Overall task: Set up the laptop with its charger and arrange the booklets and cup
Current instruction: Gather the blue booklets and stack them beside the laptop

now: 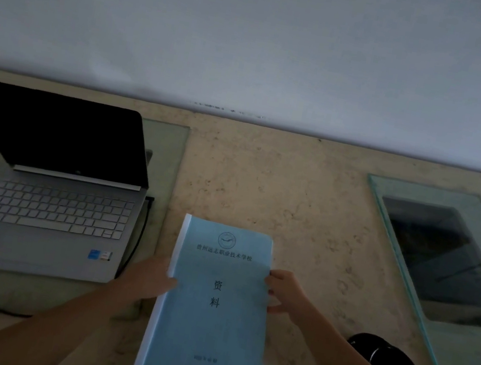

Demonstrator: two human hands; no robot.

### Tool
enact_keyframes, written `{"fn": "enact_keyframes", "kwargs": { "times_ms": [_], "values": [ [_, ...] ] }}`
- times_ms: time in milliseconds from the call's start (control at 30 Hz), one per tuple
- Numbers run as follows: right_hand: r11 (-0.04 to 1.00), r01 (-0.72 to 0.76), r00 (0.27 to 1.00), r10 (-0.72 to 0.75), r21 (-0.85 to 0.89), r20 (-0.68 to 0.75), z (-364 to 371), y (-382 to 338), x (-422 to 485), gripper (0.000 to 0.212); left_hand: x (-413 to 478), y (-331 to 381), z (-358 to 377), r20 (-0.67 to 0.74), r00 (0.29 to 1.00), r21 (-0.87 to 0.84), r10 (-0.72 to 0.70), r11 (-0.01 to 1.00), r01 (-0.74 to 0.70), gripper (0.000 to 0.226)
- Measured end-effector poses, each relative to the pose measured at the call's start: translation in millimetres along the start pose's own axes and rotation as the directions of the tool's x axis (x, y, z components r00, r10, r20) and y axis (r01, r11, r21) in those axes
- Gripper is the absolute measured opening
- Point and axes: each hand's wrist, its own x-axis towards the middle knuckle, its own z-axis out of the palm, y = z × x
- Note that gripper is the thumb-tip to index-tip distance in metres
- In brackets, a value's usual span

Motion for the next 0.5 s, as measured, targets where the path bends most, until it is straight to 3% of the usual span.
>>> {"fn": "enact_keyframes", "kwargs": {
  "times_ms": [267, 500],
  "values": [
    [0.997, -0.031, 0.998, 0.027, 0.074, 0.051, -4.8, 0.2, 1.6, 0.014, 6.8, 11.0, 4.9, -0.007, 0.998, -0.195, -0.065, 0.979, 0.062, 0.035],
    [0.989, -0.064, 0.995, 0.053, 0.13, 0.087, -9.2, -2.0, -1.0, 0.018, 7.0, 20.9, 18.9, -0.136, 0.943, -0.588, -0.302, 0.791, 0.168, 0.027]
  ]
}}
